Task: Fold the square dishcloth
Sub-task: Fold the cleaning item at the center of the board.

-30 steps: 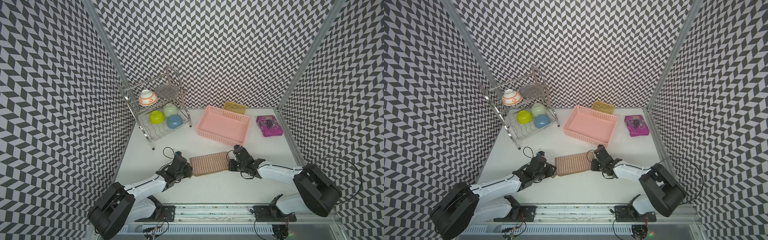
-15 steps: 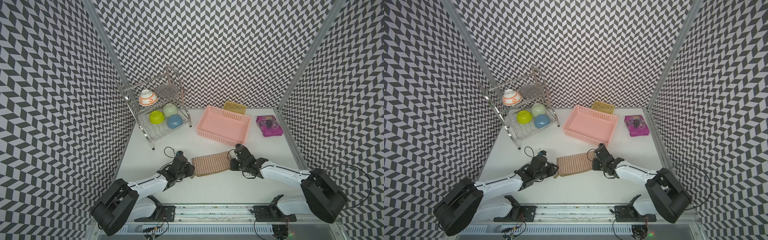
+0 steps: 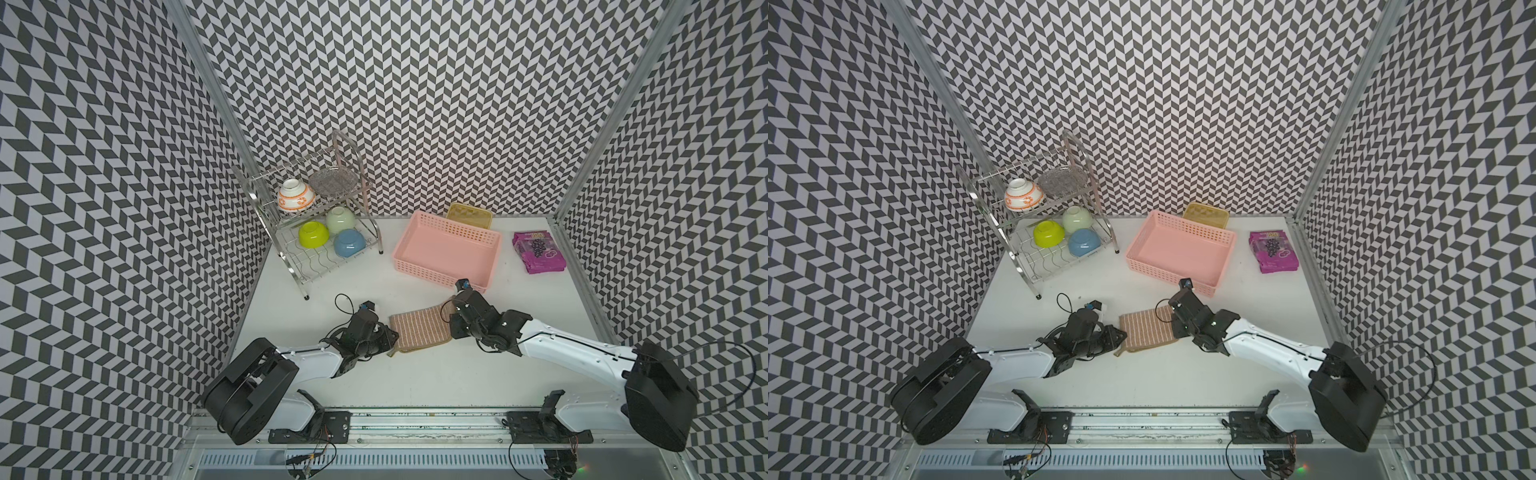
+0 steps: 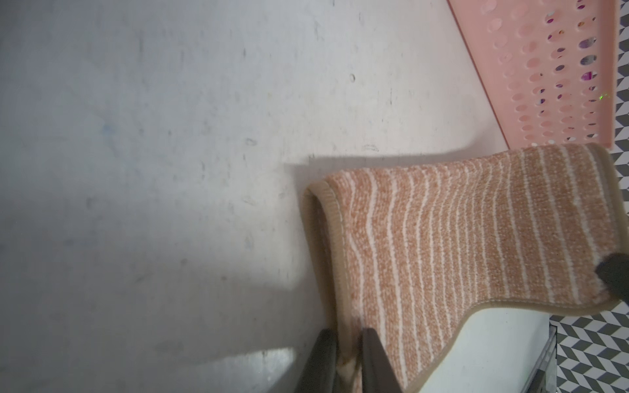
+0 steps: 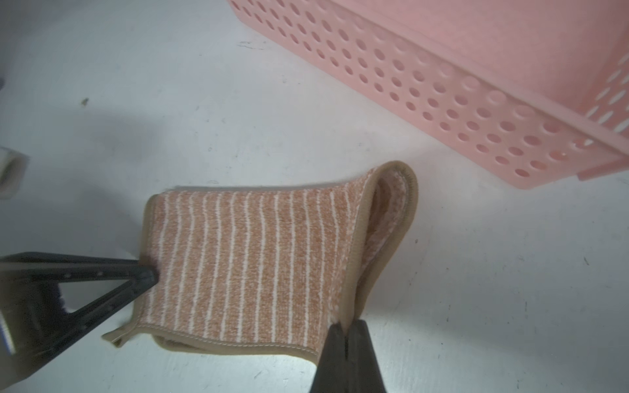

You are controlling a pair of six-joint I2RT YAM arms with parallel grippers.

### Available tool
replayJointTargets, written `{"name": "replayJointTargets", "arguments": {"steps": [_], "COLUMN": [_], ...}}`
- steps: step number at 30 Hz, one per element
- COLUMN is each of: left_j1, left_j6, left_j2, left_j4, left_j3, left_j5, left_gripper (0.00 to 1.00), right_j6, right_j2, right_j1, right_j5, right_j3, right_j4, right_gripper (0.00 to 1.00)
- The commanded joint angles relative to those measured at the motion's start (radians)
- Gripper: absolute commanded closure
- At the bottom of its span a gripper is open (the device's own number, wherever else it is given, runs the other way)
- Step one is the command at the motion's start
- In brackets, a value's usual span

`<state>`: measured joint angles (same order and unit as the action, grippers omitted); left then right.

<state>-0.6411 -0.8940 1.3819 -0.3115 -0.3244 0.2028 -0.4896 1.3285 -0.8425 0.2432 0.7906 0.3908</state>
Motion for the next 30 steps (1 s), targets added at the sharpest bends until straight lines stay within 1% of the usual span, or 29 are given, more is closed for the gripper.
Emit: {"name": "replayJointTargets", "arguments": {"steps": [1, 5, 8, 11, 15, 19, 25, 30], "left_j1": [-0.002, -0.002, -0.001, -0.001, -0.001, -0.002, -0.002, -0.005], "left_j6": [-0.014, -0.026, -0.029, -0.031, -0.03, -0.025, -0.021, -0.024], "left_j2": [0.022, 0.033, 0.03, 0.013, -0.026, -0.067, -0.062, -0.036], "left_j4": [-0.024, -0.05, -0.05, -0.042, -0.008, 0.031, 0.008, -0.026], "left_j3": [0.017, 0.02, 0.022, 0.025, 0.033, 0.043, 0.07, 0.077], "left_j5": [0.007, 0.002, 0.005, 0.006, 0.006, 0.013, 0.059, 0.07], "left_gripper": [0.82, 0.81, 0.81, 0.77, 0.69, 0.67, 0.77, 0.86], "right_j6": [0.022, 0.032, 0.034, 0.028, 0.023, 0.018, 0.011, 0.005], "right_j2": [0.023, 0.077, 0.121, 0.152, 0.177, 0.197, 0.223, 0.242], "right_j1": [-0.044, -0.095, -0.11, -0.116, -0.12, -0.122, -0.124, -0.128], "right_j5": [0.007, -0.057, -0.123, -0.161, -0.206, -0.229, -0.272, -0.313], "right_j3": [0.048, 0.081, 0.091, 0.097, 0.099, 0.102, 0.112, 0.123], "right_j4": [-0.006, -0.049, -0.096, -0.124, -0.157, -0.169, -0.193, -0.219], "right_gripper": [1.0, 1.0, 1.0, 1.0, 1.0, 1.0, 1.0, 1.0]}}
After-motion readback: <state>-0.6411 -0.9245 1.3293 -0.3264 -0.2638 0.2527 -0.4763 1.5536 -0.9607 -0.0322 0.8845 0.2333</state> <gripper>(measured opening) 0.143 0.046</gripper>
